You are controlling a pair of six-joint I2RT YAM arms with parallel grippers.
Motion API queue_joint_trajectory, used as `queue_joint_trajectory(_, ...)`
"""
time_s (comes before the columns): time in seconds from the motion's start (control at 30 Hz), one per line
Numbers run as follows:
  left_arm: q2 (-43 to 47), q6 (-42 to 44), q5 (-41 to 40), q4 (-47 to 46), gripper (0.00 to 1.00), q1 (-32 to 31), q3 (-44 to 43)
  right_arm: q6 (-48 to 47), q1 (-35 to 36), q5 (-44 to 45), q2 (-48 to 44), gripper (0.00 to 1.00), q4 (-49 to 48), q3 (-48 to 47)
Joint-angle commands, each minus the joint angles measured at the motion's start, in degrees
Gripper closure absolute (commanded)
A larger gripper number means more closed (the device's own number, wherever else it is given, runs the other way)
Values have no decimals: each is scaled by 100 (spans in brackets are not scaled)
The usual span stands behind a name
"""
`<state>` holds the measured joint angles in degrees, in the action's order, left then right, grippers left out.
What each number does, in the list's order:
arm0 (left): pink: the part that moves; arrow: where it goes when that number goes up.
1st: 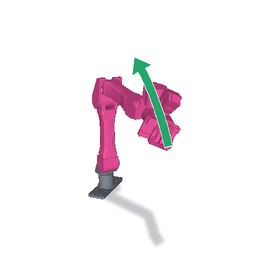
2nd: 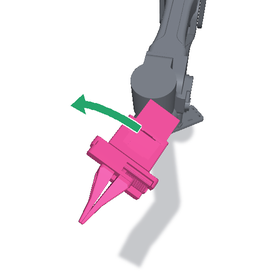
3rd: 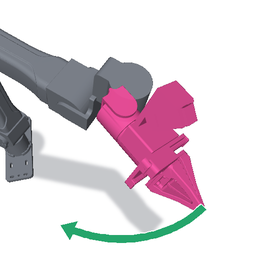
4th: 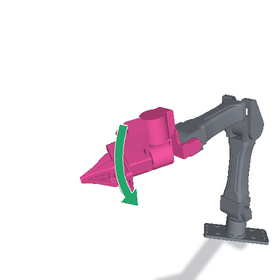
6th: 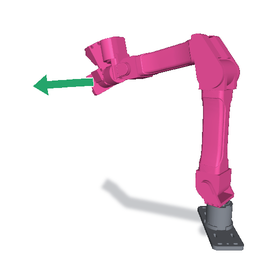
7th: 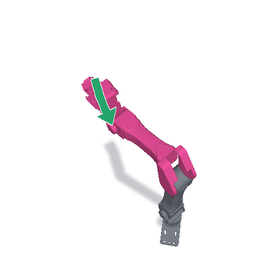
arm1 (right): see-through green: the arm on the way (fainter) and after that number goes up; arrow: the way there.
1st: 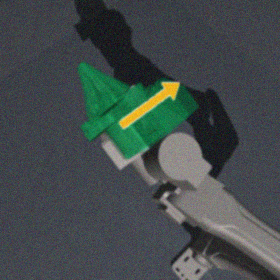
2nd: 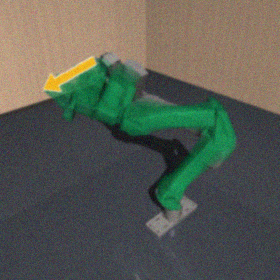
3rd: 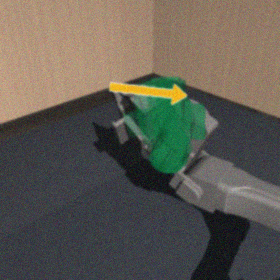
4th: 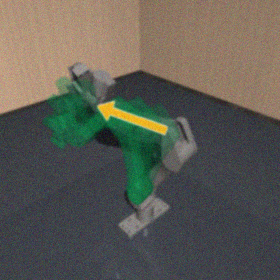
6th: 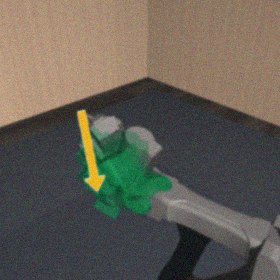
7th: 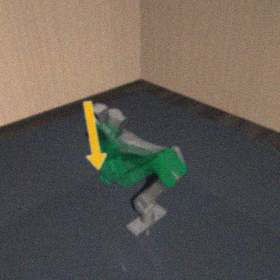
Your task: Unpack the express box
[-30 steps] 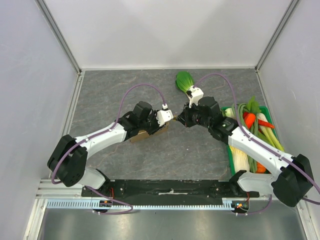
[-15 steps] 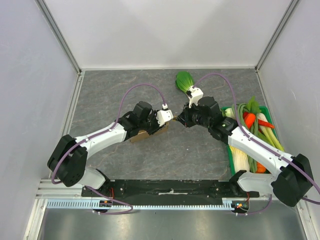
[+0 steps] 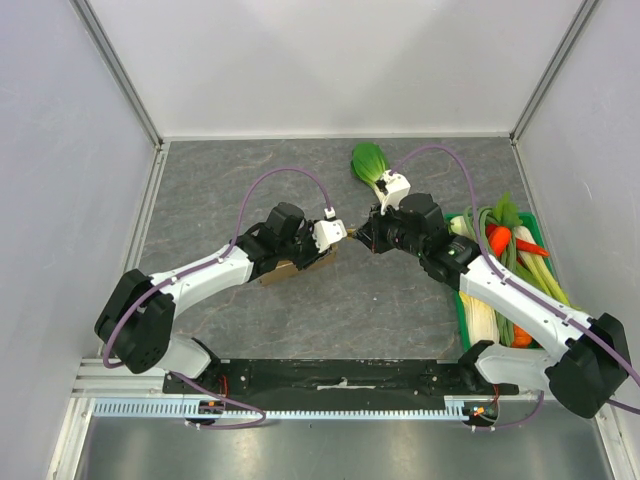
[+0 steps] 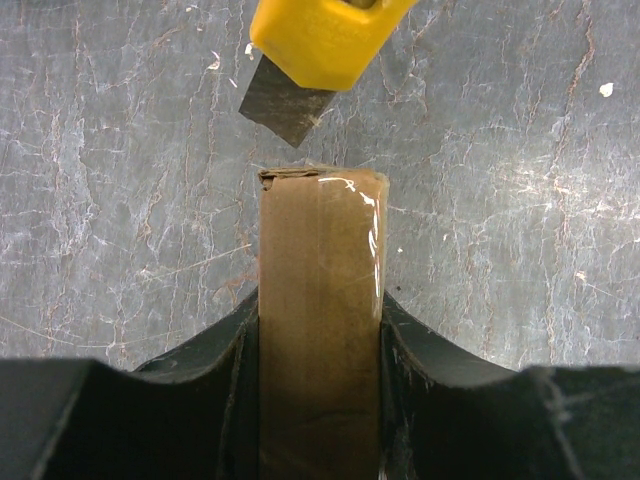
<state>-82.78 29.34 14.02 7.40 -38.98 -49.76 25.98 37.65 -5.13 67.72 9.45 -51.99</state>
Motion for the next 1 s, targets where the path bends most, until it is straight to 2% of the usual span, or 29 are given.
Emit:
queue_joint_trajectory(0.0, -115, -148, 4, 420, 75, 13, 80, -14, 6, -76, -49, 100, -277, -259)
queue_joint_trajectory(0.67, -124, -218, -101, 341, 76, 13, 107, -49, 6, -366, 294, 100, -68, -294)
queue_joint_trajectory(0.8, -176, -385, -198, 288, 86, 75, 98, -215, 6, -770, 434, 100, 477, -505)
queue_joint_trajectory(0.97, -203, -473, -303, 271, 92, 189, 107, -382, 6, -1008, 514, 100, 1171, -549)
